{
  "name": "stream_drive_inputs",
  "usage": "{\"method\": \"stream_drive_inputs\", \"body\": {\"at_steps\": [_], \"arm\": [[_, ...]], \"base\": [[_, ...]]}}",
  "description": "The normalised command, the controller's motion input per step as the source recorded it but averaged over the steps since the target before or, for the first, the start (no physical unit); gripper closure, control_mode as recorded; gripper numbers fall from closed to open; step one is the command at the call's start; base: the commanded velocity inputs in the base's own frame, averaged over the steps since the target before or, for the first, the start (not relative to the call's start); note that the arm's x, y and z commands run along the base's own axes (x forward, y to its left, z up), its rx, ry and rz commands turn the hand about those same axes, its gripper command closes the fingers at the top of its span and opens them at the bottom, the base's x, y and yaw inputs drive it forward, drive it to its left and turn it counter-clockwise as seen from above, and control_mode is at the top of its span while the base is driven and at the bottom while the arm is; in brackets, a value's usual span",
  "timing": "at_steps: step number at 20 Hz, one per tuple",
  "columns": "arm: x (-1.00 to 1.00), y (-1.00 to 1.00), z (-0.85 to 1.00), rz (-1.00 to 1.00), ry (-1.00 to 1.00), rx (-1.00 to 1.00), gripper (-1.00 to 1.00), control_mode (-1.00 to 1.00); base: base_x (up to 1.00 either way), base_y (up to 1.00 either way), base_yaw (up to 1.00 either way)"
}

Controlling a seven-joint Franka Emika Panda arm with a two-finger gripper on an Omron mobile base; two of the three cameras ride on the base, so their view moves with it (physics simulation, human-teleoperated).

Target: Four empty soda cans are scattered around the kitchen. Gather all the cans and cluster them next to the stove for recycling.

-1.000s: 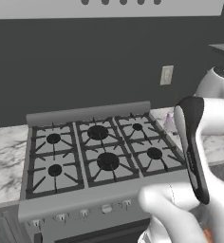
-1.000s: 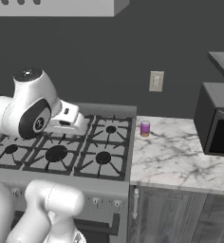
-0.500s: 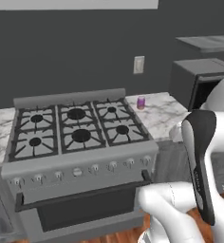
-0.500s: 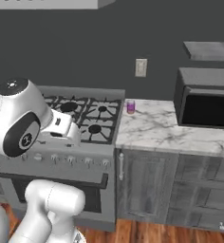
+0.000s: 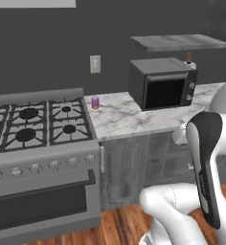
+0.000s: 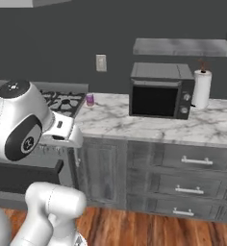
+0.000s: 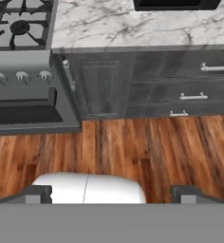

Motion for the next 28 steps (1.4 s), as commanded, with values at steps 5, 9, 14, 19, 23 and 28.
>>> {"method": "stream_drive_inputs", "body": {"at_steps": [5,9,14,19,23,28], "arm": [[0.0,0.0,0.0,0.0,0.0,0.0,-1.0,1.0],[0.0,0.0,0.0,0.0,0.0,0.0,-1.0,1.0],[0.0,0.0,0.0,0.0,0.0,0.0,-1.0,1.0],[0.0,0.0,0.0,0.0,0.0,0.0,-1.0,1.0],[0.0,0.0,0.0,0.0,0.0,0.0,-1.0,1.0],[0.0,0.0,0.0,0.0,0.0,0.0,-1.0,1.0]], "base": [[0.06,-1.0,0.0],[0.05,-1.0,0.0],[0.06,-1.0,0.0],[0.13,-1.0,0.0],[0.21,-1.0,0.0],[0.19,-1.0,0.0]]}}
